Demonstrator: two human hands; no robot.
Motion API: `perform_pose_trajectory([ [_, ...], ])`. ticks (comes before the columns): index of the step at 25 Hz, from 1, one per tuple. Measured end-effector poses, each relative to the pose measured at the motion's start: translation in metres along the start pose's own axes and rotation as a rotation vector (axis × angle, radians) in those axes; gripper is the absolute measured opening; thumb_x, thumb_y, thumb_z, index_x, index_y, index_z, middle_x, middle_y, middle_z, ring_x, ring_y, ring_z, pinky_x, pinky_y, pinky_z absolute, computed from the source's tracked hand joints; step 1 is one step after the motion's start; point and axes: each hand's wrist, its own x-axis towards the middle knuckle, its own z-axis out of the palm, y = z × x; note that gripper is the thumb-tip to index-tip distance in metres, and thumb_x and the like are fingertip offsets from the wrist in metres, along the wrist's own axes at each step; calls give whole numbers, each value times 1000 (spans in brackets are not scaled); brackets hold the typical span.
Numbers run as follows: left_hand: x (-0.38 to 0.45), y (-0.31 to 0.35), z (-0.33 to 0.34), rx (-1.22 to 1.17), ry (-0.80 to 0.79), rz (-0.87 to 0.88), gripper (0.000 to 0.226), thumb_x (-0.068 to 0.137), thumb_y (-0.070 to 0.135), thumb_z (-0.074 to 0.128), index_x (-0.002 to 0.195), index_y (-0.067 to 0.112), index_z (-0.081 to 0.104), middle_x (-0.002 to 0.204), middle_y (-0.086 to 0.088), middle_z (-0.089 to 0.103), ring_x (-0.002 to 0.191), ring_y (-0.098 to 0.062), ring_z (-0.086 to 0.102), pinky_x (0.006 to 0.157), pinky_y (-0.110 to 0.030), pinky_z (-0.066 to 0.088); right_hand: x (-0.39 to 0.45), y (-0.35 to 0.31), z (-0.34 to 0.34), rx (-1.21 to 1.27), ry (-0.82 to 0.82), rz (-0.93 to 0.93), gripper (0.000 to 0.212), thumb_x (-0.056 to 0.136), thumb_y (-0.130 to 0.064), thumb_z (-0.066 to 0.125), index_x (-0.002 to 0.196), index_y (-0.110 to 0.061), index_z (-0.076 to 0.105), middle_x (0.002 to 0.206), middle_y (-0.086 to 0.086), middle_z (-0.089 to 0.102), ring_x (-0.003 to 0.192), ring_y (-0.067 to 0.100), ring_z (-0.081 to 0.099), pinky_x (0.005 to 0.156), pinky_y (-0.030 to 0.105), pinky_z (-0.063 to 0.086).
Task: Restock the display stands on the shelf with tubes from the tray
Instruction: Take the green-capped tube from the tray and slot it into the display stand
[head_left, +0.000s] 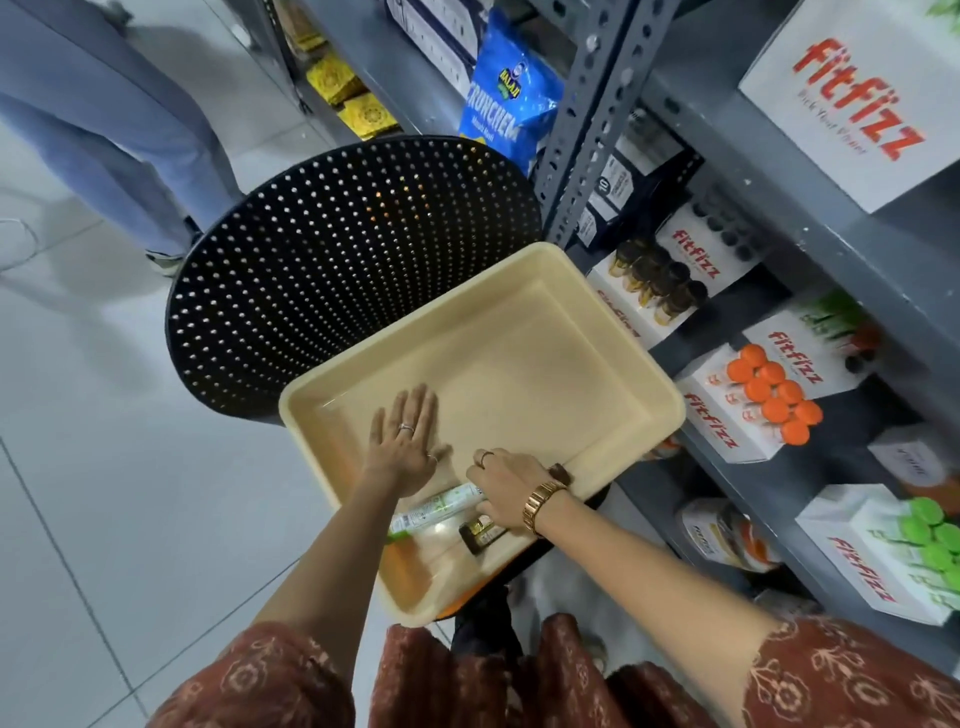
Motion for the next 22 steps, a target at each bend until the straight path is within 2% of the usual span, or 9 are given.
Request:
perform_pose_trajectory([
  [3, 1, -2, 0, 9, -18, 9, 65, 98, 48, 17, 131, 23, -33, 138, 3, -41, 139, -19, -27, 116, -45, -14, 3, 2, -3, -27, 0, -35, 29, 91, -18, 56, 117, -7, 50, 126, 12, 50, 115, 28, 50, 82, 39, 49],
  [6, 1, -2, 2, 19, -11, 9, 65, 98, 49, 17, 131, 23, -33, 139, 4, -40, 139, -18, -27, 116, -45, -14, 0, 4, -9, 16, 36, -43, 28, 91, -12, 56, 117, -6, 48, 123, 13, 53, 113, 30, 52, 80, 39, 50],
  [10, 0, -1, 1, 47, 31, -7, 67, 95, 54, 12, 132, 19, -31, 150, 1, -32, 144, -20, -20, 118, -45, -7, -15, 13, -26, 119, 97, -54, 30, 89, -17, 59, 116, -6, 51, 119, 15, 56, 108, 32, 56, 81, 39, 49],
  [13, -6, 16, -16, 37, 138, 44, 80, 77, 67, -10, 136, 15, -25, 149, -3, -26, 146, -22, -8, 119, -44, 6, -35, 26, -52, 183, 81, -8, 37, 88, -21, 61, 122, -8, 52, 119, 19, 57, 110, 33, 56, 89, 37, 46],
  [14, -6, 25, -26, 33, 179, 76, 85, 75, 68, -13, 138, 13, -23, 152, -4, -22, 146, -22, -5, 119, -43, 7, -44, 32, -63, 194, 80, 19, 37, 88, -21, 61, 122, -8, 53, 120, 19, 58, 111, 33, 56, 90, 36, 46],
  [17, 0, 61, -67, 17, 261, 172, 75, 91, 55, 12, 146, 9, -8, 158, -7, -9, 147, -23, -1, 119, -40, 7, -81, 53, -95, 217, 126, 116, 39, 84, -27, 65, 118, -10, 58, 120, 18, 59, 111, 33, 56, 91, 34, 46],
  [18, 1, 76, -81, 22, 305, 212, 74, 91, 53, 14, 147, 9, -4, 158, -8, -6, 147, -24, 0, 119, -40, 7, -99, 61, -107, 216, 156, 155, 39, 82, -28, 66, 117, -11, 59, 119, 17, 59, 110, 33, 55, 90, 34, 46],
  [22, 1, 145, -128, 79, 462, 374, 86, 76, 54, 0, 148, 7, 6, 158, -10, 4, 147, -25, 6, 119, -41, 9, -183, 90, -154, 202, 284, 295, 37, 78, -25, 71, 112, -14, 64, 113, 14, 62, 107, 30, 56, 78, 29, 44],
])
